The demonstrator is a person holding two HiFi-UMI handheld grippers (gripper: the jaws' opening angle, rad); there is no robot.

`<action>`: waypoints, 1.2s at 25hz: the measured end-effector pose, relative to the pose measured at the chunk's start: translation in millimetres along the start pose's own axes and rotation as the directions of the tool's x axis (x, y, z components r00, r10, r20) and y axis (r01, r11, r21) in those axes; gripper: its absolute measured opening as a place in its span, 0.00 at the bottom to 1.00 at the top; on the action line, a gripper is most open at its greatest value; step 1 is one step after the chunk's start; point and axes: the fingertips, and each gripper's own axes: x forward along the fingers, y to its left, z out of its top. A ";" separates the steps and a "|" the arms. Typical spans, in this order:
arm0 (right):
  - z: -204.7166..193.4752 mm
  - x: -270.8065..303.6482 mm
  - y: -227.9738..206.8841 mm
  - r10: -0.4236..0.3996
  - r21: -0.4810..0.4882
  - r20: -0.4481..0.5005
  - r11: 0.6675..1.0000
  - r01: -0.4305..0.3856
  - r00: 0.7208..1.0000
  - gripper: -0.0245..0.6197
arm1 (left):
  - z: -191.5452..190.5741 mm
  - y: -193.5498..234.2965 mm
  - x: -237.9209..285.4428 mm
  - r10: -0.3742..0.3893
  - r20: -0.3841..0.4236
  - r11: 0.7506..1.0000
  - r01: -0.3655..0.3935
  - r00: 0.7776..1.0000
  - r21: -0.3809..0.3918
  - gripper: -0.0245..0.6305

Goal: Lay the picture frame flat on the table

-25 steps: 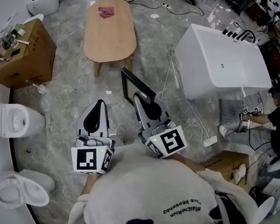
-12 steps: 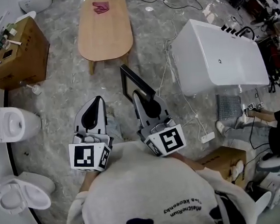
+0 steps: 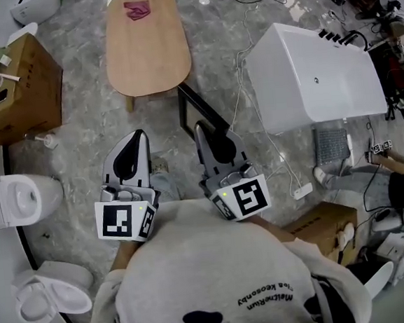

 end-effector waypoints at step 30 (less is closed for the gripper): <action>-12.1 111.0 -28.0 -0.150 -0.014 -0.020 0.989 0.149 0.989 0.07 | -3.3 97.7 100.4 -0.149 -0.041 0.988 0.147 0.988 -0.041 0.05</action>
